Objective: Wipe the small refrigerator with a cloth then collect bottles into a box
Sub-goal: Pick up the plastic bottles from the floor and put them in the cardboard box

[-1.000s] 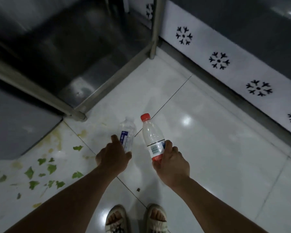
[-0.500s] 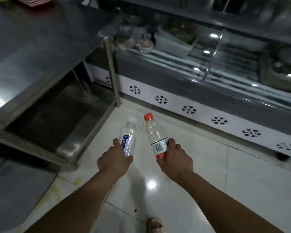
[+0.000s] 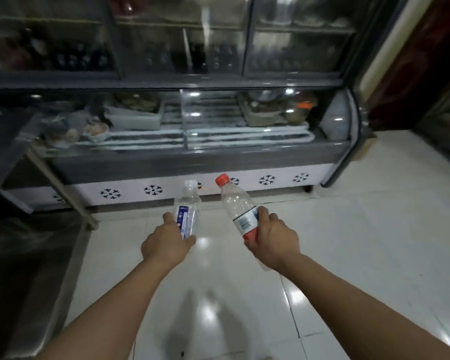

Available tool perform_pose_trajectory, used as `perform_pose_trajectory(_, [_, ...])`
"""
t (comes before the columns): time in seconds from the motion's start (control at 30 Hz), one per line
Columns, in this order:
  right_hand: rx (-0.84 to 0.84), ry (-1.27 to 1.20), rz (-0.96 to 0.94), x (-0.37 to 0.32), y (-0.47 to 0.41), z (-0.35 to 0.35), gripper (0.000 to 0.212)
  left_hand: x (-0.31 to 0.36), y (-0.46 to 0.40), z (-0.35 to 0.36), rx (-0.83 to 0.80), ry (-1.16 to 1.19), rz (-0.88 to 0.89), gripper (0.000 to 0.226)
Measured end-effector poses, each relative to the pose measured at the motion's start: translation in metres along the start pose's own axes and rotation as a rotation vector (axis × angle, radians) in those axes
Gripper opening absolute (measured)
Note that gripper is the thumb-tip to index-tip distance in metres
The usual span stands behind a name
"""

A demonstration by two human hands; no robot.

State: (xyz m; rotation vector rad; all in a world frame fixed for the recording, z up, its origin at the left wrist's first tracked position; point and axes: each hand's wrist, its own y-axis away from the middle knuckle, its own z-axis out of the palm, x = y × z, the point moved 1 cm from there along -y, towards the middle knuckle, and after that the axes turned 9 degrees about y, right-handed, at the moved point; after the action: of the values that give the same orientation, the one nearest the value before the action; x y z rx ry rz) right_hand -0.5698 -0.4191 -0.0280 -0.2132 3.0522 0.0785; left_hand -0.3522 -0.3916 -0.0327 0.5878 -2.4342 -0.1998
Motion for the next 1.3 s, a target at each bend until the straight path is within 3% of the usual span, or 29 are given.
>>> perform_pose_trajectory(0.33, [0.139,-0.056,0.333,0.204,0.019,-0.087,0.061,0.224,0.036,0.069,-0.044,-0.113,0.367,0.057])
perform_pose_trajectory(0.83, [0.244,-0.018,0.546,0.513,0.032,-0.174,0.06,0.52,0.1,0.22,-0.058,-0.153,0.608,0.053])
perform_pose_trajectory(1.07, [0.262,0.007,0.632,0.613,-0.012,-0.186,0.057,0.624,0.064,0.277,-0.068,-0.198,0.731,0.057])
perform_pose_trajectory(1.3, [0.272,0.01,0.7,0.714,-0.118,-0.206,0.058,0.753,-0.026,0.334,-0.118,-0.166,0.789,0.058])
